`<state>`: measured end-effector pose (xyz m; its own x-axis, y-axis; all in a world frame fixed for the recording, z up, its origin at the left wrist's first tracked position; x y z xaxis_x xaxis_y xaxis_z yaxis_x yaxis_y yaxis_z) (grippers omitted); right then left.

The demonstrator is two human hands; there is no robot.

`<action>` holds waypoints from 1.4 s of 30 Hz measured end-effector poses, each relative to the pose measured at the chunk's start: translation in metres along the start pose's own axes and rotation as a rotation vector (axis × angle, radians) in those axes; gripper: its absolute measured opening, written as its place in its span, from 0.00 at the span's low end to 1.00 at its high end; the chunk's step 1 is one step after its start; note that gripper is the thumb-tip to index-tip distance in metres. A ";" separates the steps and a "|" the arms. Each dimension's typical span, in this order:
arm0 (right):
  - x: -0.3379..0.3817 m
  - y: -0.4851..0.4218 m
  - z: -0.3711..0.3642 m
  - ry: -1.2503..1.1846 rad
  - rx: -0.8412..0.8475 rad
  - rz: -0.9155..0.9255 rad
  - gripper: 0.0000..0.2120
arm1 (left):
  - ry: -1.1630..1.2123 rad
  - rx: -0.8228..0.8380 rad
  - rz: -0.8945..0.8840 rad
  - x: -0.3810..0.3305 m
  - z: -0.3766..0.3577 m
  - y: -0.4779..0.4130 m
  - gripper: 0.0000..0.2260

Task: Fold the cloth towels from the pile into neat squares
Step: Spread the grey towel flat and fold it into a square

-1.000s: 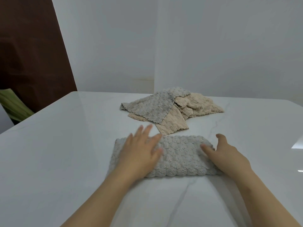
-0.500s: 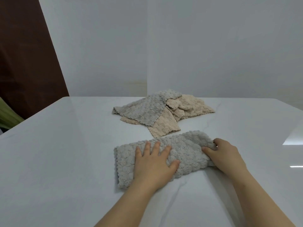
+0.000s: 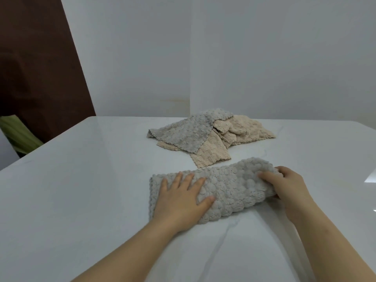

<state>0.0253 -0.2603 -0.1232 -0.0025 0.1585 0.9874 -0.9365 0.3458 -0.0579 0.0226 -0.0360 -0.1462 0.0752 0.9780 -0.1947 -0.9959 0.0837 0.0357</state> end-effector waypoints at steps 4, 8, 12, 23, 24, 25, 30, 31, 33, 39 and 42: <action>0.002 0.007 -0.016 -0.321 0.050 -0.091 0.03 | 0.085 -0.318 -0.016 0.019 0.030 0.015 0.34; 0.002 0.005 -0.030 -0.442 0.061 -0.121 0.09 | -0.002 -0.019 0.000 0.048 0.013 0.010 0.28; 0.025 0.010 -0.049 -0.441 0.008 -0.012 0.04 | 0.055 0.019 -0.016 0.049 0.007 0.004 0.22; 0.060 0.065 -0.144 0.041 0.257 0.359 0.08 | 1.531 0.068 0.356 0.079 0.038 0.009 0.09; 0.058 0.070 -0.151 0.086 0.311 0.388 0.08 | 1.546 0.112 0.353 0.078 0.037 0.009 0.10; 0.057 0.075 -0.158 0.141 0.365 0.420 0.09 | 1.551 0.132 0.345 0.078 0.036 0.008 0.11; 0.049 0.093 -0.176 0.456 0.600 0.527 0.06 | 1.392 0.022 0.333 0.087 0.036 0.006 0.14; 0.049 0.095 -0.176 0.436 0.635 0.527 0.07 | 1.286 -0.017 0.329 0.090 0.035 0.005 0.16; 0.057 0.093 -0.167 0.344 0.598 0.565 0.09 | 1.103 -0.087 0.303 0.094 0.037 0.004 0.17; 0.037 0.069 -0.153 0.828 0.553 0.715 0.21 | 0.471 -0.224 0.223 0.094 0.050 0.010 0.16; 0.039 0.068 -0.148 0.829 0.512 0.716 0.24 | 0.456 -0.371 0.118 0.082 0.065 0.015 0.18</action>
<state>0.0137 -0.0936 -0.1102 -0.5272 0.7744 0.3499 -0.8460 -0.4393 -0.3022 0.0169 0.0582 -0.0980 0.0150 0.7891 -0.6141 -0.9538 -0.1730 -0.2456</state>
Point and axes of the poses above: each hand's wrist, its own y-axis away from the middle knuckle, its own z-axis out of the back of the hand, x = y × z, the point moved 7 cm from there along -y, towards the middle knuckle, and after that the axes turned 7 degrees about z, right-handed, at the moved point
